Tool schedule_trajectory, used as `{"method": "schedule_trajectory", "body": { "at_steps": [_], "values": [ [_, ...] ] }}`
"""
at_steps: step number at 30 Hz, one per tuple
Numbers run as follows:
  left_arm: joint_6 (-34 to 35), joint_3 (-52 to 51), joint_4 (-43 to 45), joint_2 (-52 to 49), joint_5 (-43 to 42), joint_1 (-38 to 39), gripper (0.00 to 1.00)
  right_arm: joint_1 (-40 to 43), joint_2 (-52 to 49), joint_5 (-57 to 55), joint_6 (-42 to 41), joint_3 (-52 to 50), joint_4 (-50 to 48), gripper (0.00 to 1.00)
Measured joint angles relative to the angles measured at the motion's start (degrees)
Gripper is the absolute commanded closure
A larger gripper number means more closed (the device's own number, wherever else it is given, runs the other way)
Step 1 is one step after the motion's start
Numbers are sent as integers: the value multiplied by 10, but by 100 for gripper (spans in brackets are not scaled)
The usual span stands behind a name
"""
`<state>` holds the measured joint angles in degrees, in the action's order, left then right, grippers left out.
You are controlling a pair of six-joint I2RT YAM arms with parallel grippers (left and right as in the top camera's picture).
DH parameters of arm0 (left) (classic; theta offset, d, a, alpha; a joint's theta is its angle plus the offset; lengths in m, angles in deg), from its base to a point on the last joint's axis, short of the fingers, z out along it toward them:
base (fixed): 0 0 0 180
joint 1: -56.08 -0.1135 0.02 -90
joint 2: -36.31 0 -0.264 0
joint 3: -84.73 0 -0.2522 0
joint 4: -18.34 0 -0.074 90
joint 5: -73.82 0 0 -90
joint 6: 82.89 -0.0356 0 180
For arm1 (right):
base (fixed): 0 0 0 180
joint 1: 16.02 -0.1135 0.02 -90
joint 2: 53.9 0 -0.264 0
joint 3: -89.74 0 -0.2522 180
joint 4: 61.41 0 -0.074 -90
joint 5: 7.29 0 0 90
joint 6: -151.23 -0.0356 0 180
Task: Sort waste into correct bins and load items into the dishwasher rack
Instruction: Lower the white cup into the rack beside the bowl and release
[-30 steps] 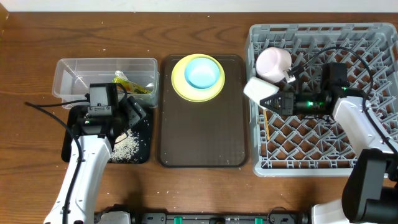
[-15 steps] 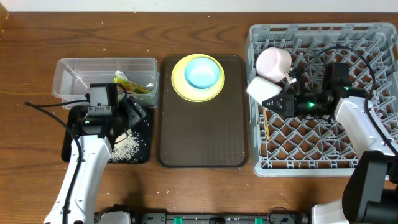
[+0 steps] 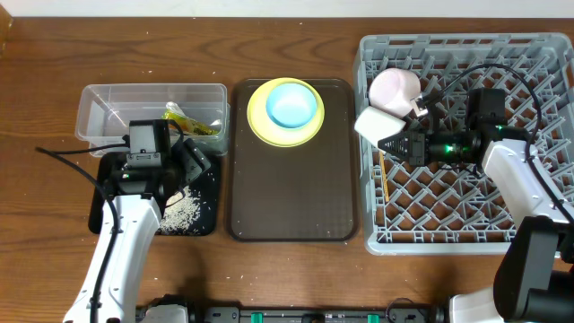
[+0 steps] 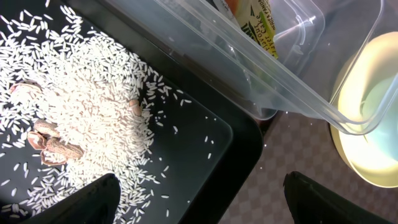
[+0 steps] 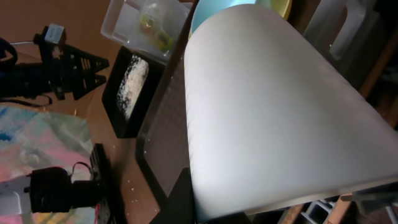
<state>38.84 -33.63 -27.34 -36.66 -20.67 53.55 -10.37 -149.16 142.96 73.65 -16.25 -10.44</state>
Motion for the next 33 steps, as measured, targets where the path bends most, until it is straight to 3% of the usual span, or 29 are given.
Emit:
{"method": "schedule_trajectory", "body": {
  "at_steps": [14, 33],
  "values": [
    [0, 0, 0, 0, 0, 0, 13, -7, -13, 13, 24, 0, -16, 99],
    [0, 0, 0, 0, 0, 0, 13, -7, -8, -50, 40, 6, 7, 99]
  ]
}}
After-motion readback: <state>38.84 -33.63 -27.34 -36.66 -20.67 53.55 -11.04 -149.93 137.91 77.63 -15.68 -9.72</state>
